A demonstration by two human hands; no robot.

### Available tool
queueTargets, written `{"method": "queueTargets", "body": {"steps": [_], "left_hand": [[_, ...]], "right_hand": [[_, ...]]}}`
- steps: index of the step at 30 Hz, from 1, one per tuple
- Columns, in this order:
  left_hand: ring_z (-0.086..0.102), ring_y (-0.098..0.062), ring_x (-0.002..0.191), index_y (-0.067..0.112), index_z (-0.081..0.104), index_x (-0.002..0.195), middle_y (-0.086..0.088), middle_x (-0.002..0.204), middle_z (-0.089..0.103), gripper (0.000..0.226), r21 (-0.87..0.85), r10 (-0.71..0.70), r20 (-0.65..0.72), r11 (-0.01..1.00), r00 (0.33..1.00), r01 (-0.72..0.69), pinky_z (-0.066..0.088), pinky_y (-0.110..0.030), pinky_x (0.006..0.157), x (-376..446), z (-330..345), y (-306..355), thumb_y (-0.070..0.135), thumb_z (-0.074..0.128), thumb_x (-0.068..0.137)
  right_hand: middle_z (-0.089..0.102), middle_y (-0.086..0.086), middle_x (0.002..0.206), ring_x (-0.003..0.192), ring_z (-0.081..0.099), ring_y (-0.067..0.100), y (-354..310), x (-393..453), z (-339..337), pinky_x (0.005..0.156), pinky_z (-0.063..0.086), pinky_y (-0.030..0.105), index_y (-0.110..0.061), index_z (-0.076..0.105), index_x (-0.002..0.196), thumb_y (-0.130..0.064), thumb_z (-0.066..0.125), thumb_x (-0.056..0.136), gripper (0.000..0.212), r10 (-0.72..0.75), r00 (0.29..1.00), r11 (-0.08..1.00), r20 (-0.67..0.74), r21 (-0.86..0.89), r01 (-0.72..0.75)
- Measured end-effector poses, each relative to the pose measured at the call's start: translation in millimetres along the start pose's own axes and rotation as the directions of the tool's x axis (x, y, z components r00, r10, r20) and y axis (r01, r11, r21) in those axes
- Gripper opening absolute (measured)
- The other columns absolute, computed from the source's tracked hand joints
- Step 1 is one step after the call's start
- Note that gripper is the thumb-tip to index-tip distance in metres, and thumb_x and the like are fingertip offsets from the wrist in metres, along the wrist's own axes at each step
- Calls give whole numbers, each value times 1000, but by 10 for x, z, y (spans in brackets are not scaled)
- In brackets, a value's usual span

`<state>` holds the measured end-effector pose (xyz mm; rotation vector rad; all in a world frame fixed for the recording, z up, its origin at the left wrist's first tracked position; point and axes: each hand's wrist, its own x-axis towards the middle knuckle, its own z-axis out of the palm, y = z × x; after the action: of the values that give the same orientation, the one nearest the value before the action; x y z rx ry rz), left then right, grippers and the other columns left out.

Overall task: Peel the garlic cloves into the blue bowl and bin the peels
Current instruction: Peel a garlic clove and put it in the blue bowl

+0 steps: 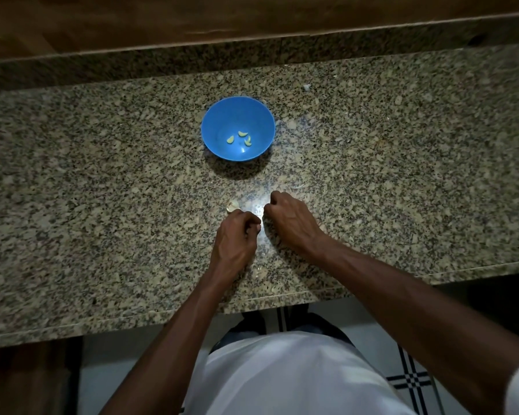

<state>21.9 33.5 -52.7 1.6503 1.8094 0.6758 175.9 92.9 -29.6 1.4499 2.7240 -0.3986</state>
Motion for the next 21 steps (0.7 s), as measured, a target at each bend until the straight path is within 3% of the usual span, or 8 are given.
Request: {"method": "queueTargets", "body": {"steps": [6,14,19,21], "left_hand": [[61,-12,80,12,74,97,-1,90,65,14,-4,-1,-1,1000,1000,1,56,-40,75,9,-1,1,13,60,97],[66,-12,82,13,75,96,-1,93,71,14,-26,-76,22,997,997,77,60,-43,78,15,0,4,15,61,96],[68,-10,82,11,77,96,0,92,74,14,-65,-102,1,993,995,102,61,-37,78,-21,-42,69,13,63,95],[68,-9,81,9,77,98,-1,92,75,14,-91,-134,-9,987,991,133,60,-30,76,-25,-54,97,11,64,95]], "right_hand": [[59,16,107,97,58,32,5,-12,3,68,37,37,-1,66,104,-3,55,98,12,-35,999,998,30,-58,37],[61,13,116,109,57,29,-66,20,-117,78,46,37,-4,68,113,-7,52,101,20,-3,997,995,74,-101,11],[64,14,107,101,61,32,-107,37,-179,79,53,42,-4,70,104,-6,58,96,14,42,998,998,53,-43,-40],[66,15,98,90,64,32,-91,77,-195,74,54,41,-4,72,93,-3,64,90,10,94,995,995,34,21,-94]]}}
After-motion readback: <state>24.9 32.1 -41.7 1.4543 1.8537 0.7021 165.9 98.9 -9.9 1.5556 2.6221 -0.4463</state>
